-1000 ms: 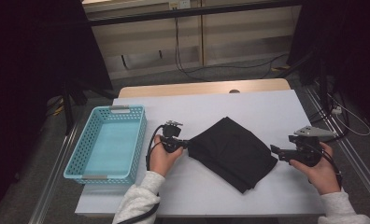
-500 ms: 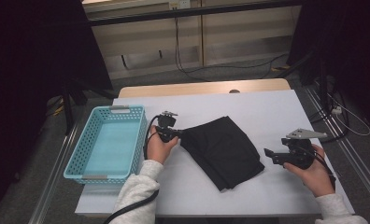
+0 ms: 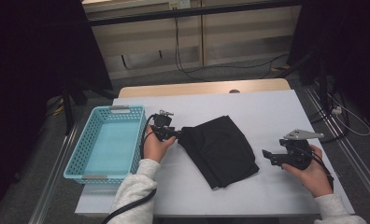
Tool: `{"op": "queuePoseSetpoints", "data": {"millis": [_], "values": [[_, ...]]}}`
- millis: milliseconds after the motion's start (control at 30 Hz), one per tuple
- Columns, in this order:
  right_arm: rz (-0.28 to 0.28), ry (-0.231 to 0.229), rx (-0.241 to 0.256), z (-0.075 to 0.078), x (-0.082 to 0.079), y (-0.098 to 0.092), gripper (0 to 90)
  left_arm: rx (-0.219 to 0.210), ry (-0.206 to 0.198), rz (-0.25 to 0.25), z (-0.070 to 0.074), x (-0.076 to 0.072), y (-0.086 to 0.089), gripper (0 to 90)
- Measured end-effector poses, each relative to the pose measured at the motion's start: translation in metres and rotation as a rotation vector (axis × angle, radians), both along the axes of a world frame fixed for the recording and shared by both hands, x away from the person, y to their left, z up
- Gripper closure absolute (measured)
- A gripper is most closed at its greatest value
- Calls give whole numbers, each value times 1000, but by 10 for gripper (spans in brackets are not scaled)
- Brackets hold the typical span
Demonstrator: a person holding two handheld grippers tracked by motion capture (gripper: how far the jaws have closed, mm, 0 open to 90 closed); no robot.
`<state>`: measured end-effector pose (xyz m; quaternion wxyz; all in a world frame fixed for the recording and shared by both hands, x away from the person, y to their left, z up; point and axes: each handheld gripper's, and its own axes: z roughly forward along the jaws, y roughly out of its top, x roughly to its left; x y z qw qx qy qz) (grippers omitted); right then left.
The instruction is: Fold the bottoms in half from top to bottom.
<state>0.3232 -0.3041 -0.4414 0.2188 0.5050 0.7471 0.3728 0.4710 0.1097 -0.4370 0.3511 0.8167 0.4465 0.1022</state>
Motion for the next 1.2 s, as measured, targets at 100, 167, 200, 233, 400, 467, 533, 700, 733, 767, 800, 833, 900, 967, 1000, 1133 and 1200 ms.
{"op": "queuePoseSetpoints", "data": {"millis": [100, 167, 200, 233, 400, 467, 533, 700, 733, 767, 800, 833, 900, 967, 1000, 1133, 1200], "values": [[6, 2, -6, 0, 0, 2, 180, 4, 10, -17, -6, -8, 0, 453], [6, 4, -6, 0, 0, 3, 181, -5, 18, -18, -9, -9, 0, 453], [9, 3, -7, 0, 0, 3, 180, -6, 25, -20, -10, -11, -1, 453], [12, 1, -6, 1, 0, 4, 181, -10, 41, -27, -12, -12, -2, 497], [15, 3, -9, 0, 0, 5, 185, -13, 78, -22, -12, -15, -3, 740], [19, 5, -9, -1, 0, 5, 184, -28, 112, -19, -11, -14, -3, 798], [20, 4, -11, 0, 0, 5, 183, -22, 118, -8, -10, -12, -3, 817], [24, 0, -10, 0, 0, 7, 180, -43, 98, 34, -6, -2, 2, 830], [24, 0, -10, 0, 0, 8, 180, -37, 87, 41, -6, 0, 3, 830], [26, 0, -12, -1, 0, 10, 180, -38, 76, 53, -6, 2, 3, 829], [35, 0, -6, -1, 0, 15, 179, -29, 56, 61, -7, 5, 3, 825], [35, 0, -6, -1, 0, 15, 179, -29, 56, 61, -7, 5, 3, 816], [43, -4, -5, -1, 0, 20, 179, -30, 64, 68, -8, 7, 3, 799], [50, -5, 8, -1, 0, 26, 177, -22, 32, 96, -8, 6, 3, 647], [68, -8, 13, 0, 0, 32, 177, -16, 21, 99, -7, 4, 4, 512], [85, -9, 11, 0, -1, 39, 177, -39, -9, 80, 3, -7, 4, 441], [92, -5, 5, -1, 0, 43, 177, -40, -25, 58, 9, -12, -1, 441]]}}
